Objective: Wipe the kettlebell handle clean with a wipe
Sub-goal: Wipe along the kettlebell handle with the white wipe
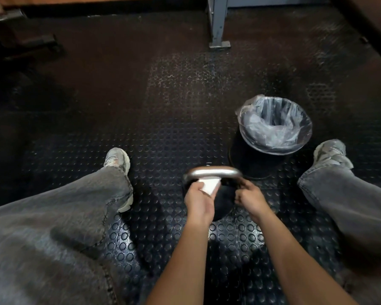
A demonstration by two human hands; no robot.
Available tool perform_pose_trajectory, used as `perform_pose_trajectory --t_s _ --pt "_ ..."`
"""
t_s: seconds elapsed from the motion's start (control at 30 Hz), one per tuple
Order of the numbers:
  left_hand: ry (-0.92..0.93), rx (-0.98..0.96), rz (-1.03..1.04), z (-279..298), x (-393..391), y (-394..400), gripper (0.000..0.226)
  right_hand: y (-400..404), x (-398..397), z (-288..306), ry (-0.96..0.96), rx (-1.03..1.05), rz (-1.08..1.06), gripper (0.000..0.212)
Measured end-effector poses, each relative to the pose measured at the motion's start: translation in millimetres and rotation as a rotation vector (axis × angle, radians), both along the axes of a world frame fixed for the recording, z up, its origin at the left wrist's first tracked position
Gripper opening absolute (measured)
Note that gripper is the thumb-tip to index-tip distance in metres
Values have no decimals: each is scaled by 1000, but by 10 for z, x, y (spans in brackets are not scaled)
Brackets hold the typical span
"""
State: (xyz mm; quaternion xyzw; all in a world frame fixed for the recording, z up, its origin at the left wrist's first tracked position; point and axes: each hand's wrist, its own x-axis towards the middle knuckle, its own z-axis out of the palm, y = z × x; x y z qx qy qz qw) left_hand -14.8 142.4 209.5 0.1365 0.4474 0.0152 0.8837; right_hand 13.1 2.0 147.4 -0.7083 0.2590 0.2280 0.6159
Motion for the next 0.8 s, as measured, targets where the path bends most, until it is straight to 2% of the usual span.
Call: perform_pose_trajectory --t_s 0.07,0.1,0.17,0.2,0.23,0.27,0.3,0.33,0.4,0.43,0.57,0.63,0.67,0.73,0.77,0.8 --pt "14 -32 11 -40 -33 193 23 11 0 -11 -1 0 0 59" --pt "49 96 12 -50 -43 282 29 16 -2 -11 -1 -7 2 60" --pt "74 81 46 -149 -93 352 40 17 -12 -30 -7 -14 11 62" --pt "74 -56 77 -129 -78 374 44 16 -15 -45 -11 -12 17 65" --pt "116 -89 44 -162 -70 385 45 16 -22 -51 -12 -12 14 68" --pt "183 -31 0 -178 -43 404 44 21 -31 -51 -13 -14 13 68" --pt "303 228 -68 -144 -27 411 40 29 -36 -40 -16 -15 9 66" --pt "275 255 -24 -84 28 392 34 39 -35 -16 -22 -16 4 63" --pt "122 -53 203 -56 81 289 17 56 -43 29 -30 -15 -3 63" --pt "66 -77 213 -12 132 216 16 61 -49 42 -34 -16 -1 64" --pt "85 138 76 -50 107 -67 29 59 -86 57 -48 -1 0 65" --pt "107 279 15 -125 23 -143 43 66 -98 90 -56 22 -20 65" --pt "102 243 58 -173 12 -130 45 68 -99 100 -63 34 -25 65" --pt "64 181 160 -149 24 -8 32 74 -97 83 -63 49 -28 65" --pt "53 180 166 -105 17 51 21 76 -94 67 -62 51 -27 67" --pt "68 233 82 -97 12 134 13 76 -94 47 -59 49 -26 68"
